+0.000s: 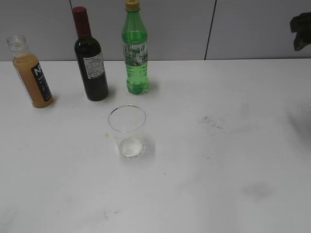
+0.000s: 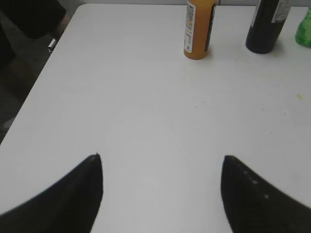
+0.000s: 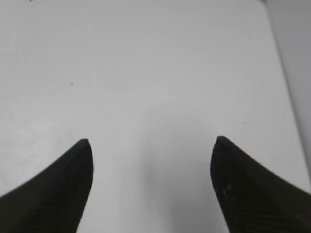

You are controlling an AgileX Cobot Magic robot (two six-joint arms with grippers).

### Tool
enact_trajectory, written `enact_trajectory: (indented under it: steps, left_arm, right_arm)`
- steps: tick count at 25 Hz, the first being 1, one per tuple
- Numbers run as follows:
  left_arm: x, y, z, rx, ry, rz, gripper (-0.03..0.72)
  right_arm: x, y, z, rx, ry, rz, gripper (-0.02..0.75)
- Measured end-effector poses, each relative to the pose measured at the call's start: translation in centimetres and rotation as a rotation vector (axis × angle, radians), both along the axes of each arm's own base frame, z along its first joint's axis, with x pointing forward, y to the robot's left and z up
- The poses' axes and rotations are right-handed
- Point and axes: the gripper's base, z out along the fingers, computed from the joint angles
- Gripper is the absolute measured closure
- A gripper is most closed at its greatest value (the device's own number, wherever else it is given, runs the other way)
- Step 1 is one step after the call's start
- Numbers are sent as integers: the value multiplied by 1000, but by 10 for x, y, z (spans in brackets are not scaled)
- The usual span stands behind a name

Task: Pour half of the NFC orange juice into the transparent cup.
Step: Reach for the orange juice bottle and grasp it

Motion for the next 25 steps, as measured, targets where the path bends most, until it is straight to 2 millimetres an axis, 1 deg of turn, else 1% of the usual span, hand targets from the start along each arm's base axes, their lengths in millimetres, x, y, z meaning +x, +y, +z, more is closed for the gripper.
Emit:
enact_trajectory:
  steps: [3,5,9,12,14,16,19,21,25]
  left_arm:
    - [0,0,0,0,0,0,104]
    - [0,0,0,0,0,0,104]
    - [0,0,0,0,0,0,104]
    - [0,0,0,0,0,0,104]
    - [0,0,0,0,0,0,104]
    - [0,0,0,0,0,0,104]
    - [0,0,0,0,0,0,104]
    - [0,0,0,0,0,0,104]
    - [0,0,0,0,0,0,104]
  right_arm:
    - [-4,-14,16,108,92,15,164]
    - [-10,-19,22,120,167,34,165]
    - [-25,-19,26,123,301,61,165]
    - [-38,-18,31,126,316,68,166]
    - [-56,-18,30,130,331,68,166]
    - [-81,-18,31,130,336,68,166]
    - [-125,-17,26,131,349,67,166]
    - [-155,-16,18,132,349,67,166]
    - [-208,-16,6,127,256,70,166]
